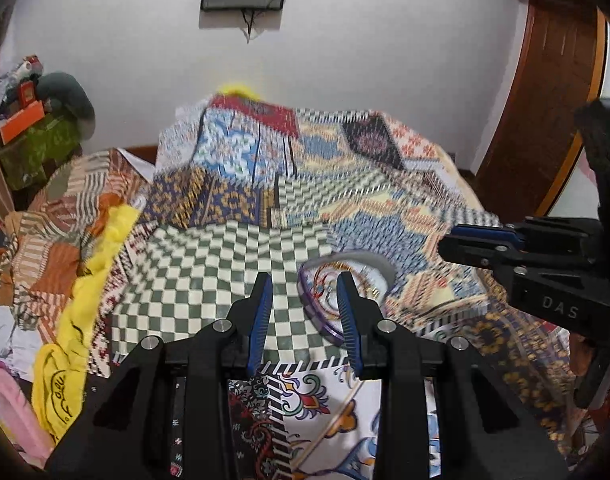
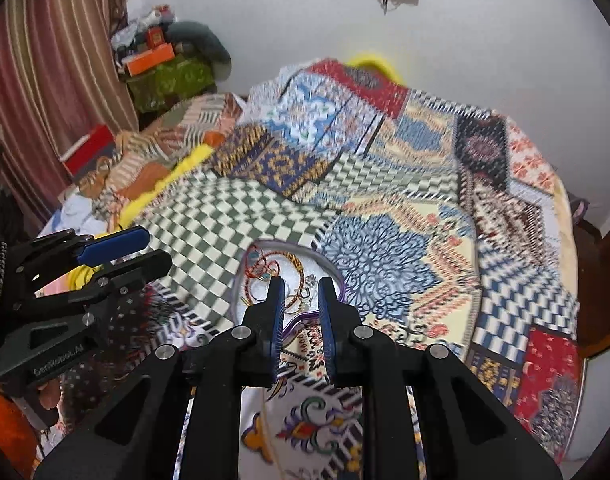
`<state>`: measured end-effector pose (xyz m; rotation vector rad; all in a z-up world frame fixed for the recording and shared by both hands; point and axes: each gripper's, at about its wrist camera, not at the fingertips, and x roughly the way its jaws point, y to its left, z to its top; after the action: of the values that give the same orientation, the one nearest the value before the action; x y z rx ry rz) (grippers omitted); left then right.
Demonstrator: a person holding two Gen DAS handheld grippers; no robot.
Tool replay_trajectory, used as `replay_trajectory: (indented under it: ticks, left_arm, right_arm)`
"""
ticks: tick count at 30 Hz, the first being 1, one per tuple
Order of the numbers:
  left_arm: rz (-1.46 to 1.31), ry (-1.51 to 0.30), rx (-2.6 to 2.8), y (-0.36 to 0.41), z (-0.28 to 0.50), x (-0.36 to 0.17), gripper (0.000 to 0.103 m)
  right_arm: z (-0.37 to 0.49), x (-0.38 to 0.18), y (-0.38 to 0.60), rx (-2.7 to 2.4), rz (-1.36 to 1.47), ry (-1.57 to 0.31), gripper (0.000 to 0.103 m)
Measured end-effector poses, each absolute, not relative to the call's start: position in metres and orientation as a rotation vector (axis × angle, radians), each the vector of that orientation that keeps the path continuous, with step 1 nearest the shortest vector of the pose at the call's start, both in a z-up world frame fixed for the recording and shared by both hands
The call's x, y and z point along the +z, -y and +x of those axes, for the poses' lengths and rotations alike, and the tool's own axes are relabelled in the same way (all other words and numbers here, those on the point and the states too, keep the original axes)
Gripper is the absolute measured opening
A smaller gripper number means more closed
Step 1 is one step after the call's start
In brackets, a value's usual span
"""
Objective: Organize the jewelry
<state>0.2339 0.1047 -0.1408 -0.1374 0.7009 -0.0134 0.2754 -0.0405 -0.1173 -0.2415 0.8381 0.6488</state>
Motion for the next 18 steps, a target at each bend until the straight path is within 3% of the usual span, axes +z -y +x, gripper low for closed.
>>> replay_trajectory:
  ticks: [9,11,18]
  left_arm:
    - [-0.098,-0.481,0.002,-0.08,0.17,-0.055,0.033]
    - [-0.092,-0.414,0.006,-0.072,0.149,-0.035,0.041]
    - [-0.072,-0.227,0.035,-0.053,0.085,0.011,0.051]
  right_arm:
    - [0.204,-0.027,0.077,0.596,-0.161,-0.565,0.015]
    - [0.188,-0.012,0.084,0.597,-0.137,-0.514,0.015]
    - [0.123,0.031,0.11,0.558,-0.061,-0.311,0.015]
